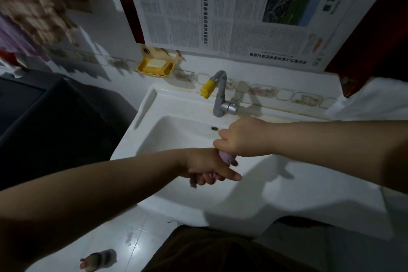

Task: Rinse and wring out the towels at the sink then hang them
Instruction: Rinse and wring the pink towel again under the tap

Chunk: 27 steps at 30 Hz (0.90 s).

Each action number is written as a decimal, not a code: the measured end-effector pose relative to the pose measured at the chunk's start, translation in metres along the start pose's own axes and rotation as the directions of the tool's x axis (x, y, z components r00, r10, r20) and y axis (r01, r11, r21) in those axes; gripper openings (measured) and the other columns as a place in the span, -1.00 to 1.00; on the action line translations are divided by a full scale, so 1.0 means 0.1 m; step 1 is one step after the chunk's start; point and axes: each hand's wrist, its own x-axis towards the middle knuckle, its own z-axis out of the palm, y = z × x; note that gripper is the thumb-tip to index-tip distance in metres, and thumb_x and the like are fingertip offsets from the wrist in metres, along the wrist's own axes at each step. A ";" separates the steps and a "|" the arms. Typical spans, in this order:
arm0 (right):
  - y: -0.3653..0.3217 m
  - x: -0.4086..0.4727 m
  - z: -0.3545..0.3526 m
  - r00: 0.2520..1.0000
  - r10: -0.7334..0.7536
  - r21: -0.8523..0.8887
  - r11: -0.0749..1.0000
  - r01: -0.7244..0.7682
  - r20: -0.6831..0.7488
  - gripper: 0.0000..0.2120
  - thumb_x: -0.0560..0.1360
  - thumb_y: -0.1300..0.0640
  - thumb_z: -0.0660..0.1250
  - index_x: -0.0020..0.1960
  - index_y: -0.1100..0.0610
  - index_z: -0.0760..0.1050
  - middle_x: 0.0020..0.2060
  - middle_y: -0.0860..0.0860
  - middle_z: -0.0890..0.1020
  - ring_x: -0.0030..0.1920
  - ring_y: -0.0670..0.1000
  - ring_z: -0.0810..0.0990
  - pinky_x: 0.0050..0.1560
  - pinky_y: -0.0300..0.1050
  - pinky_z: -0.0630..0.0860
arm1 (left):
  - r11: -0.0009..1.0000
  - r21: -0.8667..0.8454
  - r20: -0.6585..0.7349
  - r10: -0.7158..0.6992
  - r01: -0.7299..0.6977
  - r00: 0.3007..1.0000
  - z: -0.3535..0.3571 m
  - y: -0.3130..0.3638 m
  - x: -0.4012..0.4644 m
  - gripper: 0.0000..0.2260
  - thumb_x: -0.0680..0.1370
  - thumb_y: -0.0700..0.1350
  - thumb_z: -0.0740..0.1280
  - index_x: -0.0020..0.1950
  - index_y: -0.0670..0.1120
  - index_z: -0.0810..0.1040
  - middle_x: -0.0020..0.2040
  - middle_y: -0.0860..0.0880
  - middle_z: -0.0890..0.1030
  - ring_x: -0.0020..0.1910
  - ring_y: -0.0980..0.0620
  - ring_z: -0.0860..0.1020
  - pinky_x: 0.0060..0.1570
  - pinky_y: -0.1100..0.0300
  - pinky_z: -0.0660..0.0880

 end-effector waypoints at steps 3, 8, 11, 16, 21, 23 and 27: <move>-0.03 0.13 0.03 0.914 0.226 0.034 0.967 -0.252 0.337 -0.82 0.39 0.13 0.40 -0.04 0.12 0.49 -0.27 0.09 0.59 -0.34 0.15 0.56 -0.45 -0.15 0.34 | 0.951 0.239 -0.396 -0.087 0.194 0.914 -0.01 0.00 0.21 -0.83 0.53 -0.04 0.33 -0.15 -0.10 0.42 -0.36 -0.09 0.44 -0.45 -0.01 0.38 -0.37 0.19 0.42; -0.19 0.20 0.28 0.613 0.539 0.159 0.662 -0.733 0.578 -0.77 0.47 -0.01 0.27 0.02 0.11 0.51 -0.09 0.10 0.62 -0.11 0.16 0.58 -0.26 -0.12 0.40 | 0.742 0.634 -0.627 0.329 0.217 0.706 -0.10 -0.21 0.40 -0.51 0.62 0.10 0.12 0.46 -0.13 0.19 0.11 -0.17 0.59 0.04 -0.18 0.57 -0.12 0.08 0.41; -0.33 0.19 0.44 0.463 0.650 0.381 0.275 -0.883 0.603 -0.84 0.45 0.05 0.31 -0.09 0.14 0.52 -0.14 0.11 0.62 -0.14 0.12 0.56 -0.27 -0.15 0.37 | 0.427 0.843 -0.514 0.460 0.327 0.724 -0.28 -0.16 0.33 -0.54 0.62 0.05 0.14 0.46 -0.08 0.16 -0.04 -0.13 0.59 -0.15 -0.14 0.55 -0.24 0.10 0.38; -0.55 0.35 0.38 0.194 0.721 0.622 -0.391 -0.678 0.665 -0.83 0.37 0.26 0.31 -0.35 0.10 0.39 -0.47 -0.02 0.42 -0.46 -0.03 0.35 -0.46 -0.21 0.21 | 0.047 0.961 -0.251 0.559 0.271 0.790 -0.53 0.07 0.18 -0.63 0.66 0.14 -0.02 0.30 -0.09 0.25 -0.27 -0.05 0.46 -0.35 -0.08 0.42 -0.30 0.12 0.32; -0.69 0.48 0.21 0.090 0.622 0.615 -0.724 -0.313 0.778 -0.91 0.38 0.32 0.26 -0.27 0.18 0.40 -0.61 -0.01 0.28 -0.60 -0.04 0.18 -0.51 -0.24 0.09 | -0.262 0.938 -0.014 0.625 0.226 0.780 -0.69 0.19 0.09 -0.64 0.66 0.13 -0.03 0.26 -0.11 0.27 -0.19 -0.12 0.58 -0.33 -0.12 0.45 -0.33 0.13 0.32; -0.70 0.53 0.15 0.067 0.606 0.601 -0.760 -0.245 0.793 -0.90 0.37 0.32 0.25 -0.29 0.19 0.38 -0.63 -0.02 0.27 -0.62 -0.05 0.17 -0.51 -0.25 0.08 | -0.307 0.923 0.012 0.628 0.233 0.778 -0.70 0.23 0.05 -0.65 0.66 0.12 -0.01 0.27 -0.11 0.28 -0.18 -0.12 0.57 -0.32 -0.11 0.43 -0.34 0.13 0.31; -0.76 0.59 0.08 0.041 0.569 0.567 -0.808 -0.162 0.822 -0.89 0.37 0.32 0.24 -0.30 0.17 0.38 -0.63 -0.04 0.28 -0.62 -0.07 0.19 -0.54 -0.26 0.12 | -0.342 0.910 0.041 0.634 0.233 0.772 -0.70 0.25 0.00 -0.67 0.66 0.11 0.02 0.27 -0.10 0.29 -0.18 -0.12 0.55 -0.32 -0.09 0.40 -0.33 0.13 0.35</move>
